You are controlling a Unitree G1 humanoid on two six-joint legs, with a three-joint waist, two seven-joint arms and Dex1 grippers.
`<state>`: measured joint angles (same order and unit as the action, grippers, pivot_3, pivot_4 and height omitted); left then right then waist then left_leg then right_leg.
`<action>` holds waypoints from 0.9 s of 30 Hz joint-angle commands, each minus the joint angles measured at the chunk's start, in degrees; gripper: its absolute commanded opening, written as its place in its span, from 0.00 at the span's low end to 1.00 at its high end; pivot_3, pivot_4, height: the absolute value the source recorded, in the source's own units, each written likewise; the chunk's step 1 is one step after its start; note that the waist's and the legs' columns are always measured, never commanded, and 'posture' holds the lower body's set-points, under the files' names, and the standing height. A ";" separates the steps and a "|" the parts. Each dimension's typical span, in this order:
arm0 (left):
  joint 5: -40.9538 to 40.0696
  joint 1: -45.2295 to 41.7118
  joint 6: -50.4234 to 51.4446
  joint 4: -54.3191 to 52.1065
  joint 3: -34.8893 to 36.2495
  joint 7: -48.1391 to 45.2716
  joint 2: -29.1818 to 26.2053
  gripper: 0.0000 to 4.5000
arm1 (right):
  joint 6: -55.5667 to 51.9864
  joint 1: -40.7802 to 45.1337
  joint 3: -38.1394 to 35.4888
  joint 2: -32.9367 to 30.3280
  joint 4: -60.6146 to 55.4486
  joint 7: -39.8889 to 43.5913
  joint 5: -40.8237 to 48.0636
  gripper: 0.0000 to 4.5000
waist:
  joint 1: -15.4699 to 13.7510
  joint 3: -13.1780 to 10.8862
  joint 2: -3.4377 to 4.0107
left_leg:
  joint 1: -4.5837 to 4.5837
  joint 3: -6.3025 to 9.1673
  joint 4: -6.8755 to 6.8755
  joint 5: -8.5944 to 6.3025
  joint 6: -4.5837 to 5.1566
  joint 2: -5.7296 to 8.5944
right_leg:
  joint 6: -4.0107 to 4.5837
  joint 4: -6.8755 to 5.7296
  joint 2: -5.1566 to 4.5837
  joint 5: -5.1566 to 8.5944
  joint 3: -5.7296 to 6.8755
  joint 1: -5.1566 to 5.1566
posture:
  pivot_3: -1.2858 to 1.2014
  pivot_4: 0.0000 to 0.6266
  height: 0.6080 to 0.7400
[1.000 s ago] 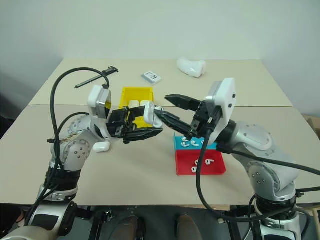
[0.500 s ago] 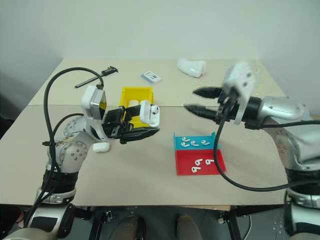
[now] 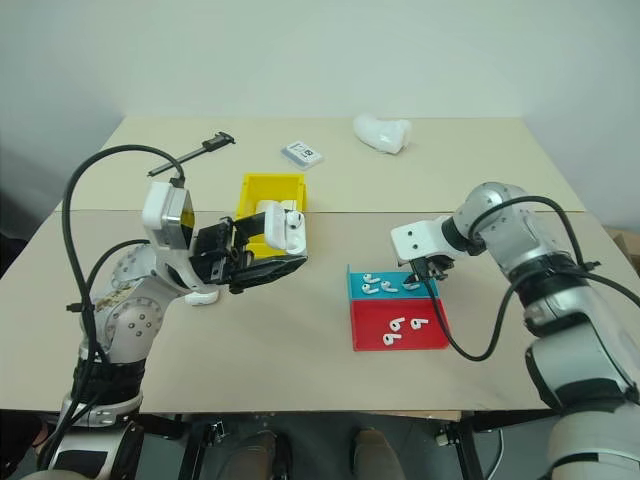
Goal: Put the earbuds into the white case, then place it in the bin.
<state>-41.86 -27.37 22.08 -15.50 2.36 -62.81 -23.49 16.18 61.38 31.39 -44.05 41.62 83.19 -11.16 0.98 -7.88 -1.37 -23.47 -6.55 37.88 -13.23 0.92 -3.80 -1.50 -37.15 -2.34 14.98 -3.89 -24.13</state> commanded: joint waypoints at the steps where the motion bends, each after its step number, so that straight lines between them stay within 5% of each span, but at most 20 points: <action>1: -0.81 0.34 -1.07 -2.99 1.07 1.00 -0.49 0.62 | 4.09 3.18 0.45 1.15 5.76 0.40 -3.76 0.44 | -0.16 0.00 0.00 | 0.00 -0.01 0.00 0.00 0.00 0.00 | 0.00 0.00 0.00 0.00 0.00 0.00 | 0.52 0.24 1.00; 27: -1.32 1.87 -0.92 -5.62 0.78 3.38 -1.30 0.62 | 8.44 4.41 -0.81 5.99 16.20 -0.55 -9.84 0.44 | 0.07 -0.01 0.03 | 0.17 -0.11 0.00 0.04 -0.06 0.00 | 0.03 -0.10 -0.01 -0.01 0.02 0.12 | 0.52 0.24 1.00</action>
<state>-42.16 -25.51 21.79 -18.94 2.54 -59.64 -24.40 23.73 64.67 31.39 -38.30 57.45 82.27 -20.99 1.05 -7.89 -1.34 -23.30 -6.65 37.88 -13.20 0.85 -3.81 -1.48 -37.26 -2.35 14.96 -3.87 -24.01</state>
